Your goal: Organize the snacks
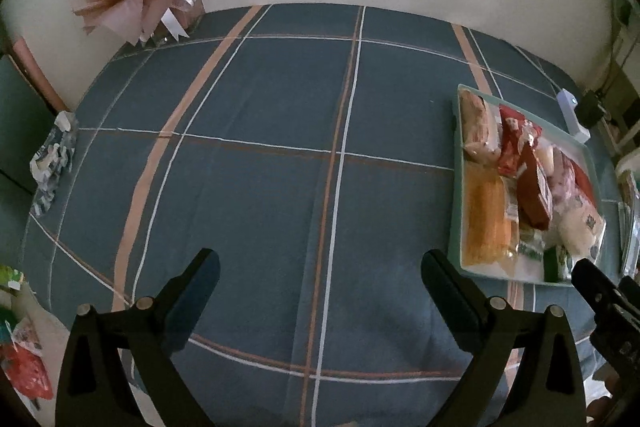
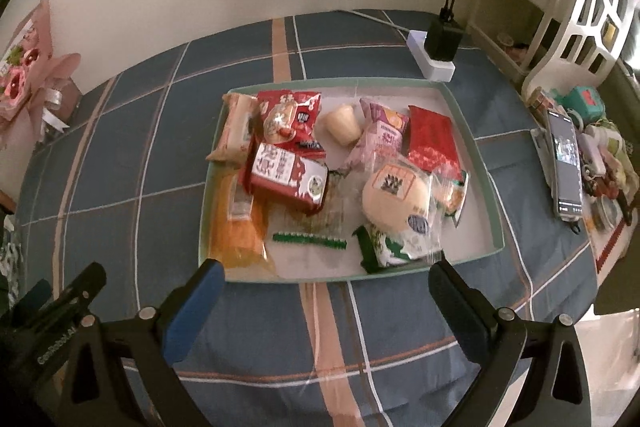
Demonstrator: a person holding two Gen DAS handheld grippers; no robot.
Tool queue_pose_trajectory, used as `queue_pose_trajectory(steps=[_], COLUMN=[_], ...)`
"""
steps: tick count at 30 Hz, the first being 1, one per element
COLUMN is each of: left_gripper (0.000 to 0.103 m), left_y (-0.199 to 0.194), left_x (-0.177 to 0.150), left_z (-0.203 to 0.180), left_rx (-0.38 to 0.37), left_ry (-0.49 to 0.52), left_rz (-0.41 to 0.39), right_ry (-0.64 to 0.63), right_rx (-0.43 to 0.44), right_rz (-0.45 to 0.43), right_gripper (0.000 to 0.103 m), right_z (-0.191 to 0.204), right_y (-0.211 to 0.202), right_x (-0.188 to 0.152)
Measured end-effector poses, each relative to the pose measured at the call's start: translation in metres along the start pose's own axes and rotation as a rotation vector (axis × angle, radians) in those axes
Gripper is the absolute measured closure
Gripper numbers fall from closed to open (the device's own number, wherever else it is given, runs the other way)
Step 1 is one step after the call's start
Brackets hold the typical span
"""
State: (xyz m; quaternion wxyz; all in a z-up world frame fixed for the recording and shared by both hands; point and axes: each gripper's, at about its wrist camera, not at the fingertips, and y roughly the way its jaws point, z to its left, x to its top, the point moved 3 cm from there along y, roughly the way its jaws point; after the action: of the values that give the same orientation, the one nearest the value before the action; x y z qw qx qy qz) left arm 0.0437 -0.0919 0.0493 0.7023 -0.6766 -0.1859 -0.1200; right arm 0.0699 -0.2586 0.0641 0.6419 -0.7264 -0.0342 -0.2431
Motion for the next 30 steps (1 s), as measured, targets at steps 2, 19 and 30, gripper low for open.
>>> queue_pose_trajectory(steps=[2,19,30], left_gripper=[0.003,0.003,0.003], left_y=[-0.003,-0.007,-0.004], left_x=[-0.003,-0.01,-0.009], left_z=[0.001,0.001,0.008], left_rx=[-0.004,0.012,0.032], left_ry=[0.005,0.021,0.006], left_rz=[-0.009,-0.012,-0.004], right_ry=[-0.002,-0.018,-0.034], right_rx=[0.001,0.023,0.02], right_rz=[-0.001,-0.008,0.022], right_gripper=[0.0,0.0,0.0], right_z=[0.0,0.002,0.005], right_y=[-0.001,-0.006,-0.001], right_x=[-0.005,-0.017,-0.018])
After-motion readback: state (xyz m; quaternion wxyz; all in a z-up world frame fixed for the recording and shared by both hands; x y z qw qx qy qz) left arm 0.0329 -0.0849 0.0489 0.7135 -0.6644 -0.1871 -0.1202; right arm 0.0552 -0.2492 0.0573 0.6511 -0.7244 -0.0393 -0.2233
